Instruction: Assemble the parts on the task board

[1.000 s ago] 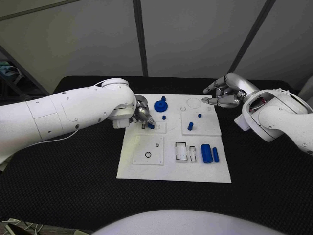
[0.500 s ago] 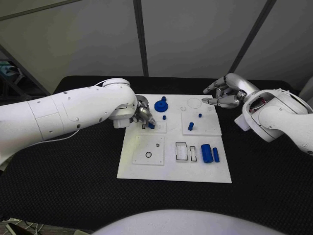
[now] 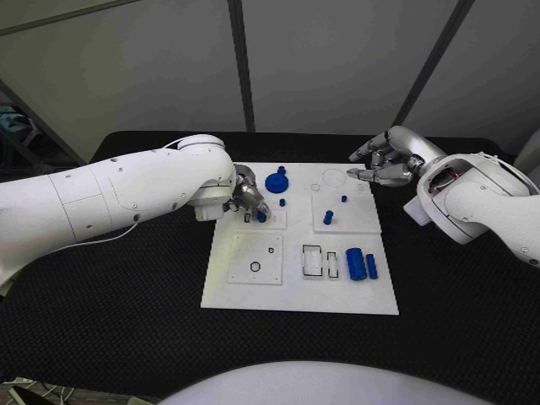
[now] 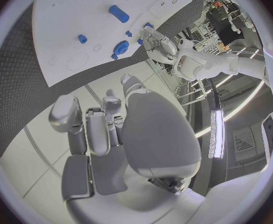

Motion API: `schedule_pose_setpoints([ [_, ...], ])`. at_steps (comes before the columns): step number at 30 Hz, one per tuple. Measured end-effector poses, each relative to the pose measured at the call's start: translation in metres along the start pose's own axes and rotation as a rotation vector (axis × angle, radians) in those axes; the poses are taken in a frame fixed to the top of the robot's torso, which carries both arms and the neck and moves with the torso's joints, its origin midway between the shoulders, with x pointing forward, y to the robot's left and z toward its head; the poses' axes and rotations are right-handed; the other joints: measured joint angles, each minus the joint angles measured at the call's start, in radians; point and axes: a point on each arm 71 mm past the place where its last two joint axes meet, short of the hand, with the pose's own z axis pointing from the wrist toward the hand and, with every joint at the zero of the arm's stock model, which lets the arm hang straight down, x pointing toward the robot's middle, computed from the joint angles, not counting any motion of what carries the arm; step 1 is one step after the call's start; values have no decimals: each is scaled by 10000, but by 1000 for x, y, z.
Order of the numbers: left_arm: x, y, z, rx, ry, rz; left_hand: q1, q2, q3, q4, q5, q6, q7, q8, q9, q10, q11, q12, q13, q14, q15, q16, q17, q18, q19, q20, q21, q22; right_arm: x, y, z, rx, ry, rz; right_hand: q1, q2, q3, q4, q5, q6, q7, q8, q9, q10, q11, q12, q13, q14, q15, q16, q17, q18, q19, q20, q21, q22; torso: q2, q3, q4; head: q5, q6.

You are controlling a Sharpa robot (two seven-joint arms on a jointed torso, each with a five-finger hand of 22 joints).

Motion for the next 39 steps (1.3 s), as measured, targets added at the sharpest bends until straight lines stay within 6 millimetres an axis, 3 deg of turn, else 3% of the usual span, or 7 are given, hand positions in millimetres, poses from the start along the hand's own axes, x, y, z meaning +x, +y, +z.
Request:
schedule_pose_setpoints([
  [30, -1, 8, 0, -222, -44, -78, -256, 213, -3472, 1123, -1, 63, -36, 121, -511, 22, 24, 171, -93, 36, -36, 0, 21, 0, 37, -37, 43, 171, 0, 0, 0, 11, 3, -10, 0, 0, -1, -1, -1, 0, 0, 41, -7, -37, 37, 1, -37, 0, 0, -48, -39, 0, 0, 0, 0, -42, -2, -15, 13, -24, -14],
  [36, -6, 10, -4, -123, -244, -286, -107, 356, -3972, 1243, -1, 58, -32, 152, -573, -38, 15, 92, -346, 36, -35, 0, 20, 0, 37, -37, -93, -59, 0, -1, 1, 33, -6, -18, -29, -29, -1, -1, -1, 0, 0, 41, -6, -37, 37, 1, -36, 0, 0, -48, -57, 0, 0, 0, -40, -53, -6, -18, 13, -21, 6],
  [39, -16, 8, -11, 90, -542, -574, 80, 275, -4398, 1334, -8, -138, 55, 152, -641, -277, 64, -153, -697, 36, -35, -40, 20, 0, 37, -37, -284, -286, -1, -2, 1, 49, -13, -23, -39, -39, -1, -1, -1, 0, 0, 41, -6, -37, 37, -37, -46, 0, 0, -48, -57, 1, 0, 0, -41, -53, -7, -20, 13, -20, 20],
])
